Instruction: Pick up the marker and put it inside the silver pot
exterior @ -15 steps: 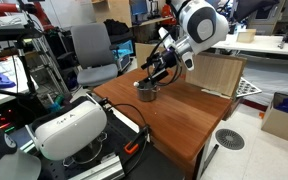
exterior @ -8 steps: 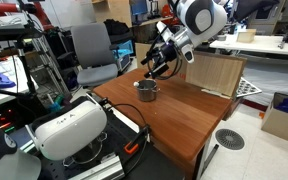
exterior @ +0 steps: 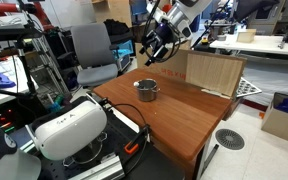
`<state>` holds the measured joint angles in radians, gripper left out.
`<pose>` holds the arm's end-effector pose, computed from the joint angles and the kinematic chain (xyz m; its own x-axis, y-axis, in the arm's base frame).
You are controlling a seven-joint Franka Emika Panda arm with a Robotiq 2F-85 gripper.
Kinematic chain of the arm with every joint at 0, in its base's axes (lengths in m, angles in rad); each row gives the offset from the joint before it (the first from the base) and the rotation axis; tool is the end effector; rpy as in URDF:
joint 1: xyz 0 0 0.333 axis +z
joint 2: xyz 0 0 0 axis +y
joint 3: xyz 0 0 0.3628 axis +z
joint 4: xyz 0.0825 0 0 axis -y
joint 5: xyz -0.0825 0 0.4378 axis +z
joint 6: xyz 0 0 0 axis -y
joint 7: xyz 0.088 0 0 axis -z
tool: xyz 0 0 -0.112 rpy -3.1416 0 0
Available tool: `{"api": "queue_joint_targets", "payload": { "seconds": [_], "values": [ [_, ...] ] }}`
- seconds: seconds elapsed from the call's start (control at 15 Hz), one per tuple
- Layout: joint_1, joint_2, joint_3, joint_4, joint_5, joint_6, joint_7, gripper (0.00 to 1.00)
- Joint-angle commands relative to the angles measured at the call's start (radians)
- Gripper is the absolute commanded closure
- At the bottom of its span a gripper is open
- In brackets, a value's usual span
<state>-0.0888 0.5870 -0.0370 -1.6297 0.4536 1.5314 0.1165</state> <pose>0.6742 -0.0316 0.2578 0.7236 -0.1887 -0.6640 -0.4571 -0.8518 -0.2561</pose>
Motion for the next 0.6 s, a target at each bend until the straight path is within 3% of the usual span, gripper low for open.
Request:
{"api": "queue_joint_targets", "payload": {
  "seconds": [0.0, 0.33, 0.4, 0.53],
  "values": [
    [0.051, -0.155, -0.007, -0.171, -0.051, 0.142, -0.015, 0.00],
    [0.088, -0.332, 0.010, -0.335, -0.059, 0.278, -0.011, 0.00],
    [0.075, -0.255, 0.014, -0.241, -0.046, 0.195, 0.001, 0.00],
    [0.079, -0.307, 0.016, -0.293, -0.050, 0.226, 0.001, 0.00]
  ]
}}
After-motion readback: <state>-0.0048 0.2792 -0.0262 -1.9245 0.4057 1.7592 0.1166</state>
